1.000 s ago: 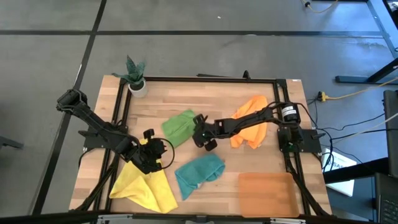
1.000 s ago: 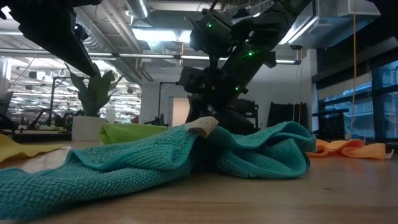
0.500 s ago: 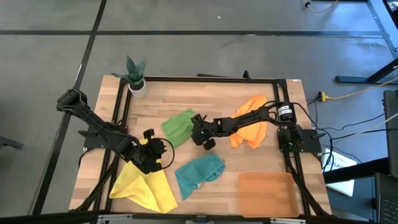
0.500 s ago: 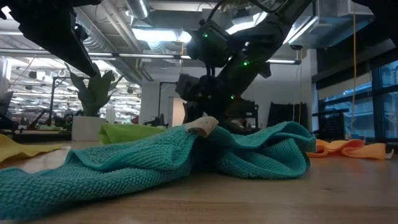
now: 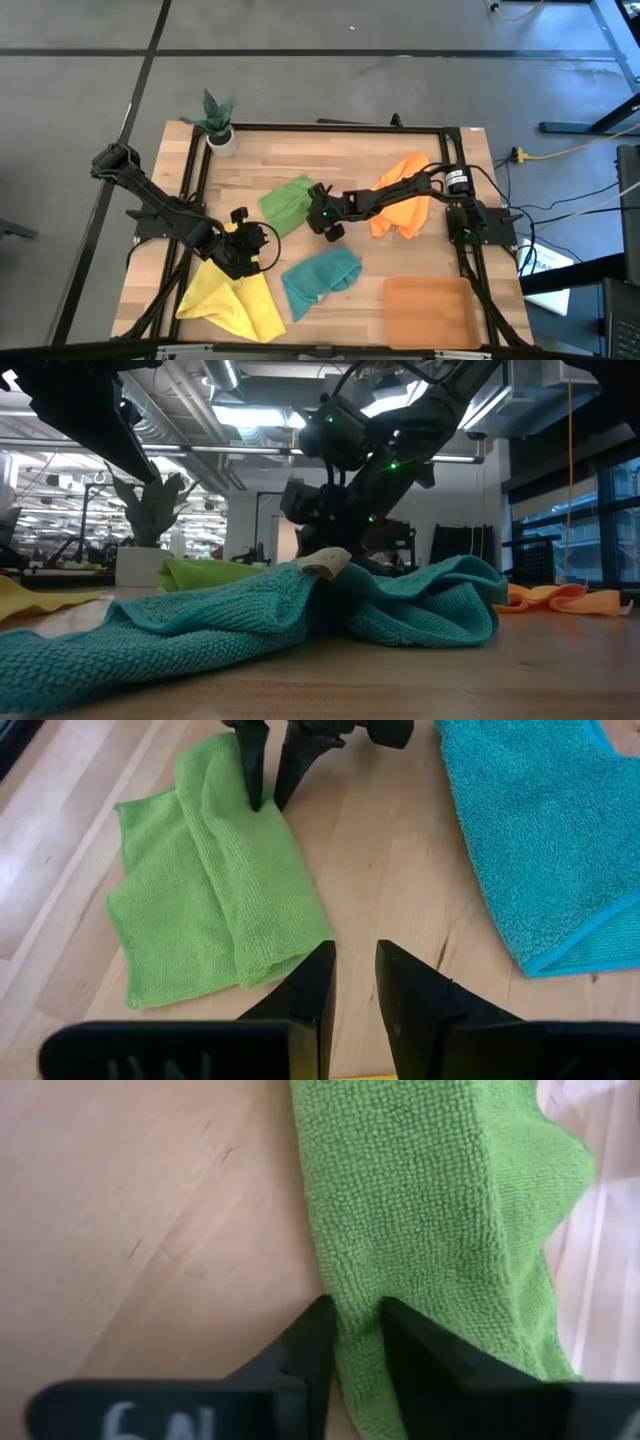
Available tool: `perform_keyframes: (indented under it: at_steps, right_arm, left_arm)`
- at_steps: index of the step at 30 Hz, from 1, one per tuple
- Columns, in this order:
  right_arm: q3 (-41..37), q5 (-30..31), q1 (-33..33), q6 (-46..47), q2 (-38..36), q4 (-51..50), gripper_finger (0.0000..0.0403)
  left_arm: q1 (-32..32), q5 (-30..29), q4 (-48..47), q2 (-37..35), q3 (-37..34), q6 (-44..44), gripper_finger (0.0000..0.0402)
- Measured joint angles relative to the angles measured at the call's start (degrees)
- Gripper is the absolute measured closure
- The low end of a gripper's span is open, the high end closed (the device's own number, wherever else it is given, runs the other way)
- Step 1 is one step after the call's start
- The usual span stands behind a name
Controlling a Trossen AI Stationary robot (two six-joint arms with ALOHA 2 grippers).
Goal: Roll microfiber towels into tight, uniform cylinder then place into a basket
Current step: Roll the green microfiber towel
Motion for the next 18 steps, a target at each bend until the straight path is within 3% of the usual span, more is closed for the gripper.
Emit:
perform_keyframes:
  at_steps: [5,13,18]
  right_arm:
    - [0.0,-0.3,-0.1,0.0,0.1,0.3,0.0392]
    - [0.0,-2.1,-0.2,1.2,0.1,-0.2,0.0398]
    - [3.3,-3.1,-0.2,2.9,0.1,-8.0,0.0400]
  left_arm:
    - [0.0,-0.3,0.0,0.0,0.0,0.0,0.0335]
    - [2.0,-4.2,0.2,0.0,-1.3,-0.4,0.0335]
    - [5.3,-3.7,-0.1,0.0,-5.1,-2.8,0.0335]
